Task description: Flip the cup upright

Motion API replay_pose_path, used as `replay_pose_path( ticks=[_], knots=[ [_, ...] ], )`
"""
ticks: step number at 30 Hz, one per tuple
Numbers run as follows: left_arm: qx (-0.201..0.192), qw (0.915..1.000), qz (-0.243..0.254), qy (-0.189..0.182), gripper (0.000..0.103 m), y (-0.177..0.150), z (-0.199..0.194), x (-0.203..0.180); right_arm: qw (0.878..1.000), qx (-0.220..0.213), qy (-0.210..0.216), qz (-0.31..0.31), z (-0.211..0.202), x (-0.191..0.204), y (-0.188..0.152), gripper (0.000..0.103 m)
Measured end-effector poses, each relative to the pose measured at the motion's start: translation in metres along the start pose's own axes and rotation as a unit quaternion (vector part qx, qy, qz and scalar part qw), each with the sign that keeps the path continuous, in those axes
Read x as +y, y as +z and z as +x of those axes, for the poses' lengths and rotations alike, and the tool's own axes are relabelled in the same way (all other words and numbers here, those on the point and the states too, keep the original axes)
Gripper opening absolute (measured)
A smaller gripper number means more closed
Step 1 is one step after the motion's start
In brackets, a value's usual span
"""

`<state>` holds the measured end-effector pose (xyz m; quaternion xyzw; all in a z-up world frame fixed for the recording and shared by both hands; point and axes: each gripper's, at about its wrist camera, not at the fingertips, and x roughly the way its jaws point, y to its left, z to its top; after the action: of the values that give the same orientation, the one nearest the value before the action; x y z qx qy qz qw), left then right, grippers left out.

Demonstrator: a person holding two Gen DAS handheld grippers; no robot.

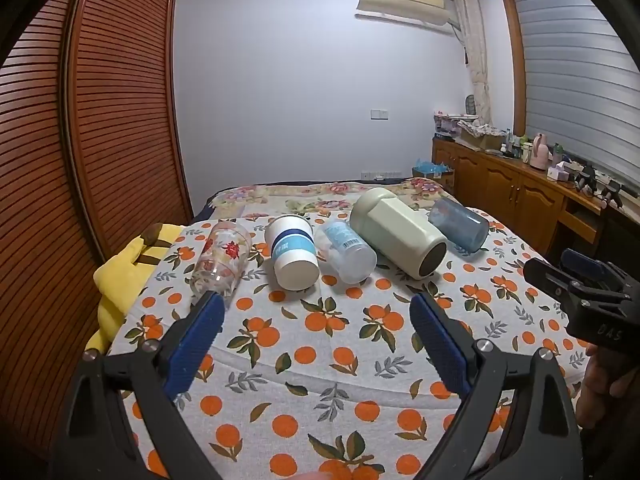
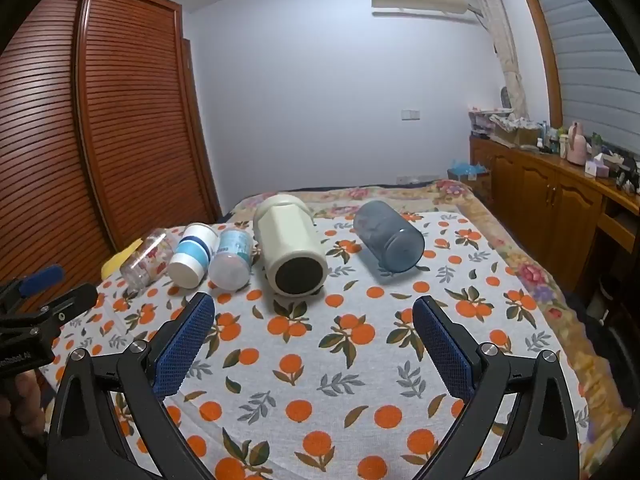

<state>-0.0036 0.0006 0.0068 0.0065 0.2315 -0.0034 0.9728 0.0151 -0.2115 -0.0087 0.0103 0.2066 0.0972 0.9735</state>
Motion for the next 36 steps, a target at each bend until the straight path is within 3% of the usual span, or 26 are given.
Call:
replay_pose_path(
  ticks=[36],
  knots=[
    [-0.002, 1.0, 0.001, 0.0, 0.095, 0.0006, -0.0049, -0.0002, 1.0, -0.002, 0.0, 0.0, -0.0021, 0.0007, 0.0001, 0.101]
  ],
)
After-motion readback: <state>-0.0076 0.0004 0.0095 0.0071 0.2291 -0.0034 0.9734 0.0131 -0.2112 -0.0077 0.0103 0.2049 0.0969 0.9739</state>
